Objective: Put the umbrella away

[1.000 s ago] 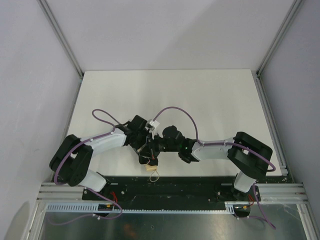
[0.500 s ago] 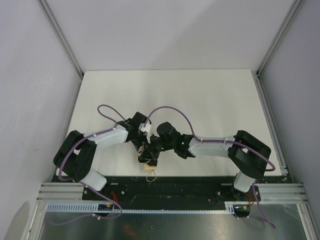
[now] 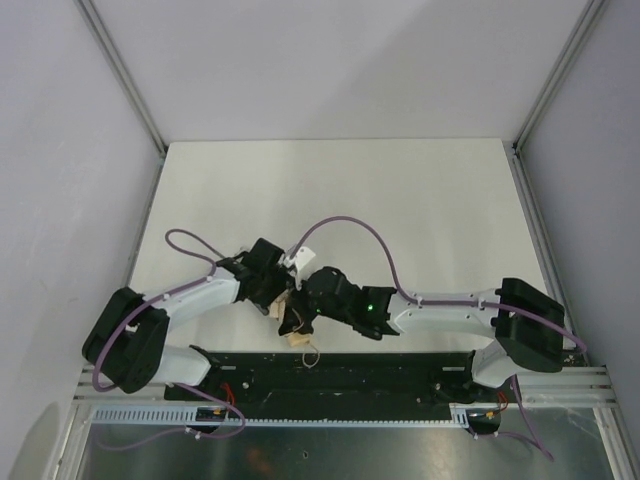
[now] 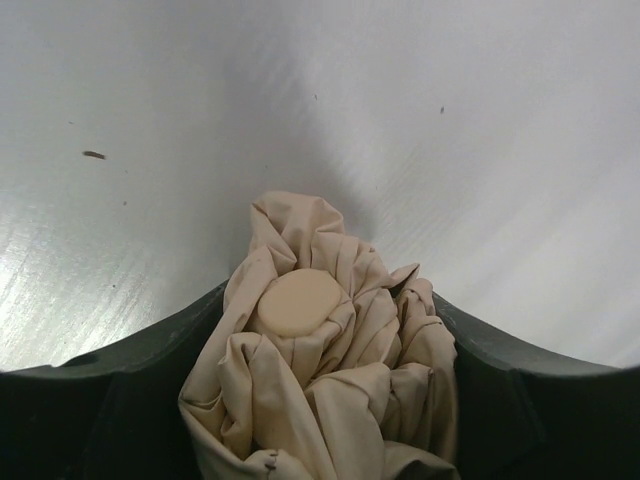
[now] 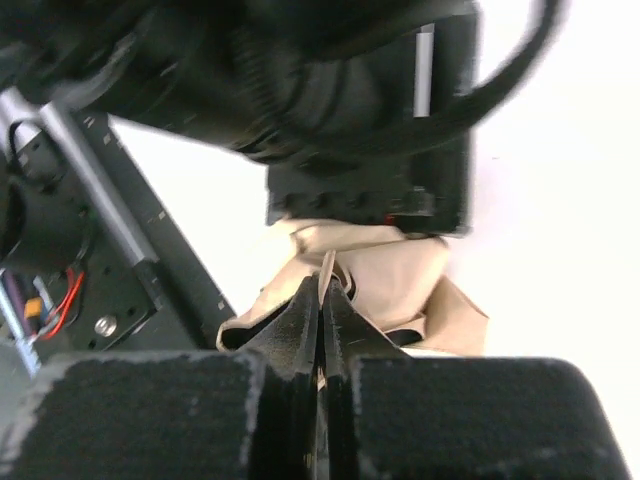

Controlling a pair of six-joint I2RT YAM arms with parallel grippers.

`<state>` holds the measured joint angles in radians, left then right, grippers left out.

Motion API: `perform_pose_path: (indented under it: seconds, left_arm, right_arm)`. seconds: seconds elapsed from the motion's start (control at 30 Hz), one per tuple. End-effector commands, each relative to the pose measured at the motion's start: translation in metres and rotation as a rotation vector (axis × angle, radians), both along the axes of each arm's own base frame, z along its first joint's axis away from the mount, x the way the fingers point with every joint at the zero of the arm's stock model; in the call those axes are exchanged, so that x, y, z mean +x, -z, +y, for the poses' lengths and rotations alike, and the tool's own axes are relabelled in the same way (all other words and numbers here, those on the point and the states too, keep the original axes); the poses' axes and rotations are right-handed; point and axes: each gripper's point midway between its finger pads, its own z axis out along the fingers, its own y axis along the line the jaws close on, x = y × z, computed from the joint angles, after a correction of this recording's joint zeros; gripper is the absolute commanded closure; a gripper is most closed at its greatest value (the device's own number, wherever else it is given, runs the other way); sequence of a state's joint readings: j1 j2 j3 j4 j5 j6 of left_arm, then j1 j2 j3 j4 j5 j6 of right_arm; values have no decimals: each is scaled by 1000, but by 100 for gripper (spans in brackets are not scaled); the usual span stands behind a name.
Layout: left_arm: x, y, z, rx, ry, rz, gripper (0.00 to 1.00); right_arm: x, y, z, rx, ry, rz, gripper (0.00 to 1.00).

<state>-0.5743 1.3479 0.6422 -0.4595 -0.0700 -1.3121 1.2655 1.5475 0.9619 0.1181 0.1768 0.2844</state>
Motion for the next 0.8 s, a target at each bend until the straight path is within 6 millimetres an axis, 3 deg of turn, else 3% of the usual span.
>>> perform_pose_path:
  seconds: [0.0, 0.13, 0.3, 0.37, 0.57, 0.7, 0.77]
  left_arm:
    - [3, 22, 41, 187, -206, -15, 100]
    - [6, 37, 50, 259, -272, 3, 100]
    - [12, 47, 48, 304, -294, 23, 100]
    - [13, 50, 47, 317, -299, 28, 100]
    - [9, 64, 43, 325, -316, 82, 100]
    - [6, 66, 36, 313, -296, 99, 100]
    - [3, 66, 36, 316, -283, 97, 100]
  right_arm:
    - [39, -38, -5, 123, 154, -46, 100]
    - [47, -36, -12, 163, 126, -90, 100]
    - [73, 3, -46, 68, 182, -108, 100]
    - [72, 14, -53, 65, 132, -82, 99]
    - [37, 11, -29, 208, -139, 8, 93]
    - [32, 12, -16, 261, -191, 66, 95]
    - [39, 17, -18, 240, -158, 65, 88]
